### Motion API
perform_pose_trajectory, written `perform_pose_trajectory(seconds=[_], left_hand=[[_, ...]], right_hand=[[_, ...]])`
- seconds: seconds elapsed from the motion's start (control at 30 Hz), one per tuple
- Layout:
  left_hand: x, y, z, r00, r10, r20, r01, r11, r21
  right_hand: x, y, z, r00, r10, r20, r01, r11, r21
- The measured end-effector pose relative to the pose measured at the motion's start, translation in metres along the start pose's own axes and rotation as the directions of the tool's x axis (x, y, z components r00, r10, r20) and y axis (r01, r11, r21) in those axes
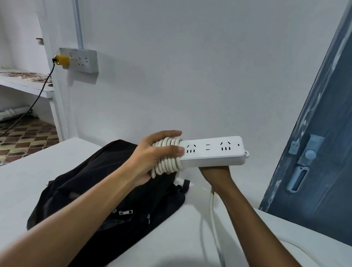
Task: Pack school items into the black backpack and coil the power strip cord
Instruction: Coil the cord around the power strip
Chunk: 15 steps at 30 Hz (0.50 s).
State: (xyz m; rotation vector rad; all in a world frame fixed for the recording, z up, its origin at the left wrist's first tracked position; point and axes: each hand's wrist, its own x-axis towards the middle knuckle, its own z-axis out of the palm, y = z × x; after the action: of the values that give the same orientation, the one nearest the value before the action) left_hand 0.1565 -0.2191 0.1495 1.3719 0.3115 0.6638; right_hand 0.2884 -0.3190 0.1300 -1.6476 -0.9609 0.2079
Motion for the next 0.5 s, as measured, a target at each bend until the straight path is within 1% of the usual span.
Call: perform_pose_trajectory(seconds=[0.03, 0.1, 0.17, 0.2, 0.23, 0.27, 0.3, 0.33, 0.37, 0.4, 0.43, 0.47, 0.5], left_hand=[[0.000, -0.001, -0.001, 1.000, -0.007, -0.016, 0.007, 0.999, -0.032], [0.003, -0.003, -0.002, 0.996, 0.006, -0.085, -0.012, 0.997, -0.073], [0.009, -0.002, -0.003, 0.981, 0.057, -0.186, -0.069, 0.996, -0.059], [0.013, -0.002, -0.006, 0.965, 0.107, -0.239, -0.112, 0.994, -0.009], [0.018, -0.001, -0.010, 0.942, 0.171, -0.288, -0.155, 0.985, 0.077], [0.024, -0.001, -0.016, 0.913, 0.245, -0.327, -0.191, 0.963, 0.188], [0.029, -0.002, -0.022, 0.880, 0.318, -0.353, -0.212, 0.927, 0.308], [0.033, -0.004, -0.027, 0.849, 0.390, -0.356, -0.221, 0.875, 0.431], [0.036, -0.006, -0.033, 0.822, 0.463, -0.331, -0.226, 0.799, 0.557], [0.038, -0.008, -0.037, 0.801, 0.532, -0.274, -0.235, 0.700, 0.674], [0.040, -0.011, -0.041, 0.792, 0.578, -0.199, -0.244, 0.597, 0.764], [0.040, -0.012, -0.045, 0.793, 0.596, -0.125, -0.257, 0.514, 0.818], [0.041, -0.014, -0.050, 0.805, 0.590, -0.057, -0.279, 0.462, 0.842]], right_hand=[[-0.003, 0.001, 0.002, 1.000, 0.003, -0.008, -0.003, 1.000, 0.009], [-0.011, -0.005, 0.008, 0.999, 0.048, -0.007, -0.047, 0.993, 0.110], [-0.019, -0.013, 0.015, 0.986, 0.158, 0.061, -0.169, 0.944, 0.284], [-0.024, -0.015, 0.019, 0.970, 0.212, 0.119, -0.242, 0.895, 0.374], [-0.029, -0.016, 0.023, 0.948, 0.266, 0.172, -0.316, 0.841, 0.439], [-0.036, -0.017, 0.026, 0.931, 0.297, 0.211, -0.362, 0.818, 0.448], [-0.043, -0.018, 0.029, 0.920, 0.304, 0.246, -0.383, 0.828, 0.409], [-0.050, -0.019, 0.031, 0.912, 0.287, 0.293, -0.380, 0.860, 0.340], [-0.057, -0.022, 0.030, 0.898, 0.262, 0.355, -0.363, 0.896, 0.256], [-0.061, -0.024, 0.029, 0.876, 0.235, 0.420, -0.323, 0.935, 0.149], [-0.064, -0.027, 0.026, 0.863, 0.207, 0.461, -0.239, 0.971, 0.010], [-0.063, -0.030, 0.022, 0.874, 0.160, 0.459, -0.105, 0.984, -0.143], [-0.060, -0.034, 0.016, 0.905, 0.093, 0.416, 0.029, 0.960, -0.277]])
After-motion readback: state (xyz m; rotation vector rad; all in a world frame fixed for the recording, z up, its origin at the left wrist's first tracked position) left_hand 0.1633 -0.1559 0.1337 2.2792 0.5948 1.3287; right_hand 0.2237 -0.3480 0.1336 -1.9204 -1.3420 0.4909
